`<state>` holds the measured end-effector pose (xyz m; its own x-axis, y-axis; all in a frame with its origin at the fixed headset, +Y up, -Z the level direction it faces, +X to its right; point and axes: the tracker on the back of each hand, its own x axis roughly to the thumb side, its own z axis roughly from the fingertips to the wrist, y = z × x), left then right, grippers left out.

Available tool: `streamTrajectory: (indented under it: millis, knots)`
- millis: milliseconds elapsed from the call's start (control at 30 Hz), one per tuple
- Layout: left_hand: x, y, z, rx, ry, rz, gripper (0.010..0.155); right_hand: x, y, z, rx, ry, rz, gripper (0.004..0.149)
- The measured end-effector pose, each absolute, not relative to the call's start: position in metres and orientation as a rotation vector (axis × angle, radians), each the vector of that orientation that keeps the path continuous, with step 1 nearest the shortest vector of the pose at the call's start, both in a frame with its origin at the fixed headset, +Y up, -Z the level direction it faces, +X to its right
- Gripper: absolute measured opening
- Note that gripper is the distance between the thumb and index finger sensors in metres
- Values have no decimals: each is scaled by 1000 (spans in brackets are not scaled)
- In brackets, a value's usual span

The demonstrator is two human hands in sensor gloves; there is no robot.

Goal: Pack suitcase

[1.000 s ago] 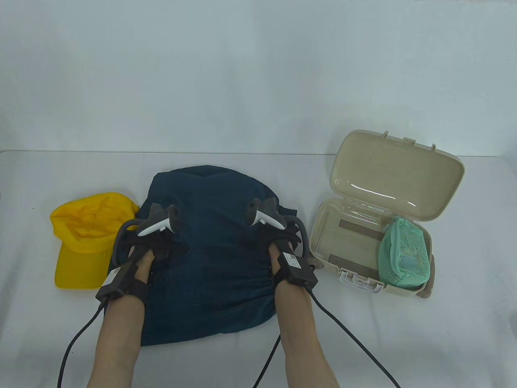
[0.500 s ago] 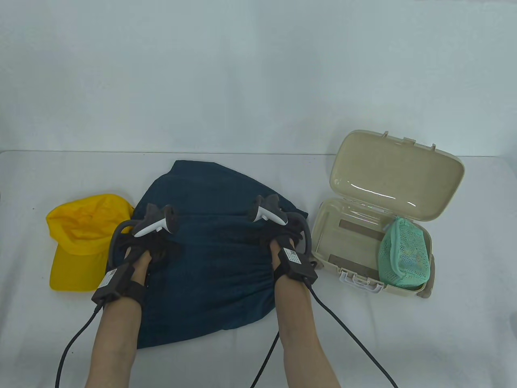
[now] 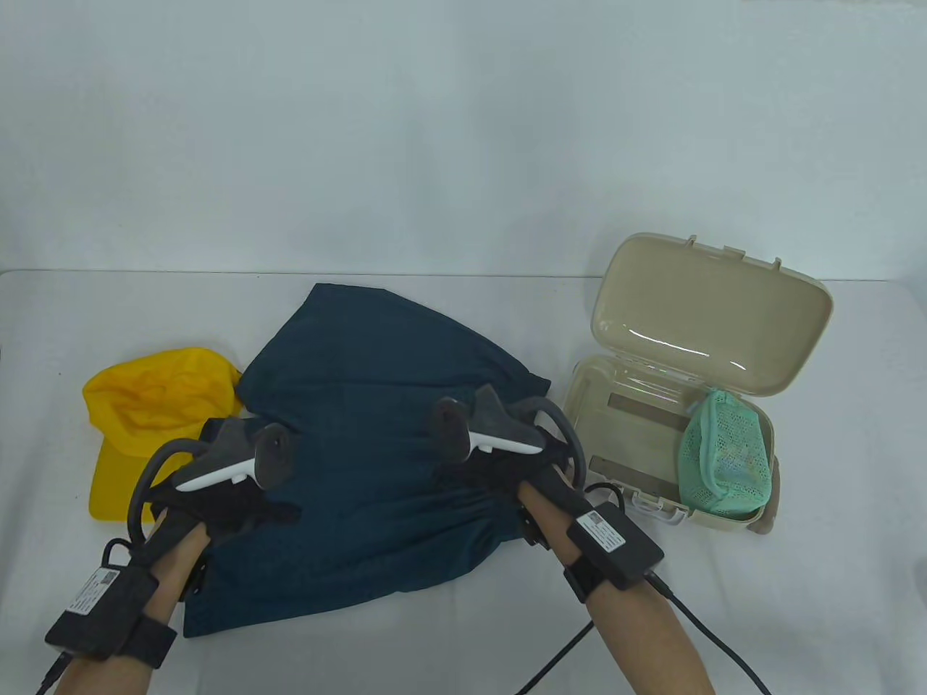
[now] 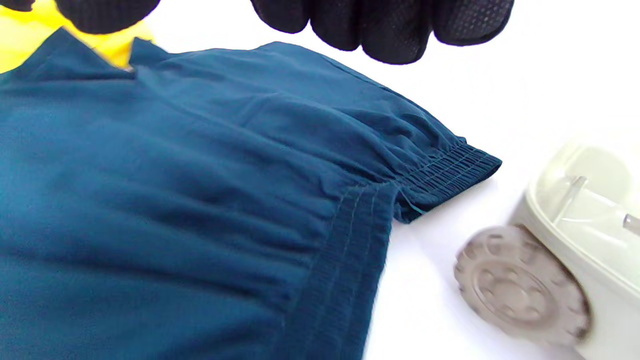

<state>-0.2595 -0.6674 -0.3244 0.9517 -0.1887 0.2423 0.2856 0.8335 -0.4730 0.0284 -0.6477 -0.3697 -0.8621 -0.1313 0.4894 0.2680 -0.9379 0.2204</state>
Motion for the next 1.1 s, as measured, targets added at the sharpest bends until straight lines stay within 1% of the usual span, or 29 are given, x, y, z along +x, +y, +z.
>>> streamTrajectory:
  millis: [100,200,233,333,467,533,600,700,833,900,1000,1100]
  knots:
    - [-251,-672,-305,-562,-226,-359,94,38,-653,-353,-745,-409,-2790,82]
    - [-236,-684,-288,-606,-282,-514,89,51,-665,-339,-768,-446,-2775,79]
    - [-232,-687,-285,-621,-296,-535,88,53,-668,-337,-775,-457,-2769,78]
    - [-218,-704,-272,-678,-355,-609,83,59,-684,-330,-793,-482,-2729,75]
    - [-211,-725,-263,-708,-365,-797,77,63,-708,-325,-793,-498,-2663,73]
    - [-213,-732,-261,-749,-350,-816,76,65,-719,-322,-790,-501,-2642,73]
    - [-219,-740,-260,-777,-319,-819,78,66,-731,-319,-774,-445,-2607,74]
    - [-228,-748,-261,-765,-287,-873,81,69,-741,-317,-756,-399,-2579,76]
    - [-239,-755,-265,-747,-274,-889,75,72,-745,-316,-751,-394,-2583,75]
    - [-243,-755,-267,-751,-253,-838,68,72,-746,-315,-738,-393,-2569,74]
    - [-242,-757,-266,-727,-273,-864,61,70,-749,-311,-743,-343,-2544,71]
    - [-241,-758,-268,-693,-278,-882,47,65,-750,-305,-763,-281,-2501,61]
